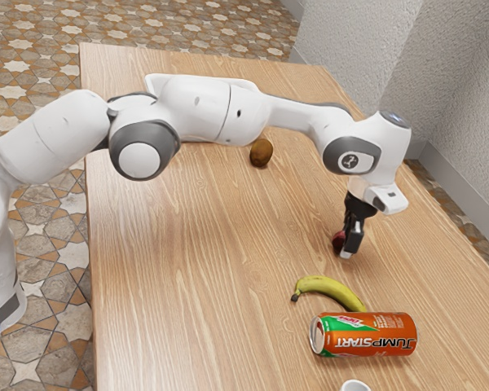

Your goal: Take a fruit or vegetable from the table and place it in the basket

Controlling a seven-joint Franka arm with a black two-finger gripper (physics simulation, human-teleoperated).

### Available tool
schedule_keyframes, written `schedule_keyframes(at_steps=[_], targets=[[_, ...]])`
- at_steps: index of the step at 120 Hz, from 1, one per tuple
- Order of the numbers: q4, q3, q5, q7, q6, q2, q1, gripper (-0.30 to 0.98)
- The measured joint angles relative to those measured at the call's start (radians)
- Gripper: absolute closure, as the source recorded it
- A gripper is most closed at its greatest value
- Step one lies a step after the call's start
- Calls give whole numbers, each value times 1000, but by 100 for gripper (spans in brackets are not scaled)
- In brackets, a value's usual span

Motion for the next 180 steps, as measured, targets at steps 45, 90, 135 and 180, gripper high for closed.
schedule_keyframes(at_steps=[45,90,135,180], targets=[[44,-6,54,14,-90,-191,-8,39],[-2,-387,213,31,-412,-451,699,39],[-484,-169,145,145,-283,-658,974,39],[-491,-170,115,248,-70,-533,977,20]])
